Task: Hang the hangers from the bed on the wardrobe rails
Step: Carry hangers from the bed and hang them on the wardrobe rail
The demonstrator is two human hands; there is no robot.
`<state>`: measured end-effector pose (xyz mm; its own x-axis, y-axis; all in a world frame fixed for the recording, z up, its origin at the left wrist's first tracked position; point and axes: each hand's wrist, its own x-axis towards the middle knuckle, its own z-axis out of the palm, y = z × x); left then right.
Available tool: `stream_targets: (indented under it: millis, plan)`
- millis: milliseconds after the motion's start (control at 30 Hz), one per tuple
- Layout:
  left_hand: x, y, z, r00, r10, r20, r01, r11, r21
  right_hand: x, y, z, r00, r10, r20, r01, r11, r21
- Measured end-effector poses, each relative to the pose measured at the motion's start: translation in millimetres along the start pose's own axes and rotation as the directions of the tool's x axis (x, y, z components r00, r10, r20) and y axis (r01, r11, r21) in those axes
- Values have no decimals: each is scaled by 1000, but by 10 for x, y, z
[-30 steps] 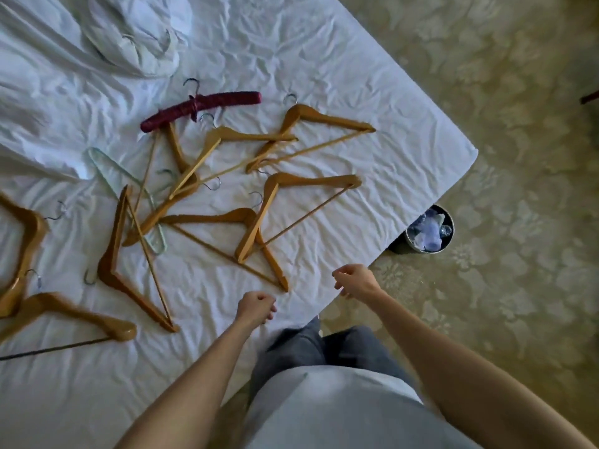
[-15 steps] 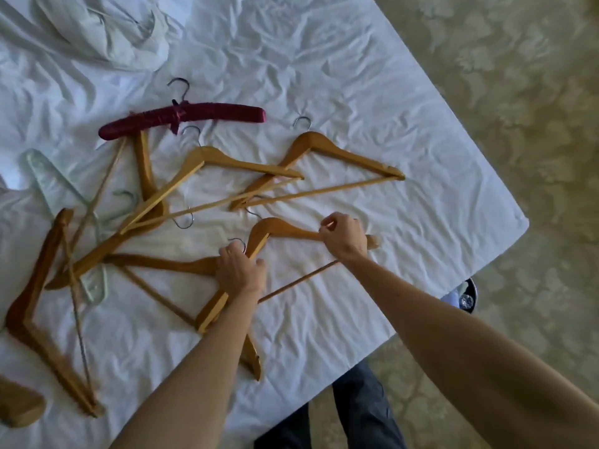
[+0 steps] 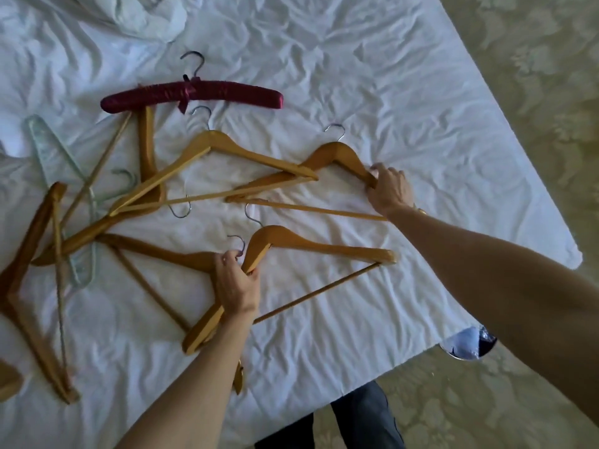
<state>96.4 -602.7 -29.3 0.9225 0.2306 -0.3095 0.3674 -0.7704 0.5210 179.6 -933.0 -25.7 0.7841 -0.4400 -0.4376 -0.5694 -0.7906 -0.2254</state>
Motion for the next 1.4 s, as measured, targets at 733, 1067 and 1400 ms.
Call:
stream_targets:
  millis: [733,1067,1400]
  plan:
    - [-1919,648,-2180,818,-204,538,395,879,-268,-3723,-601,-1329,967,-156,200,15,823,569]
    - [-2666,315,-3055,862,-485,148,465,641,-611,-4371,-1450,-1404,668,-638,383,378,734,564]
    - [-4107,-691,-4148,630,-769,-114,251,339,-907,-6195,-2691,-976,173,-874,454,757,412,506]
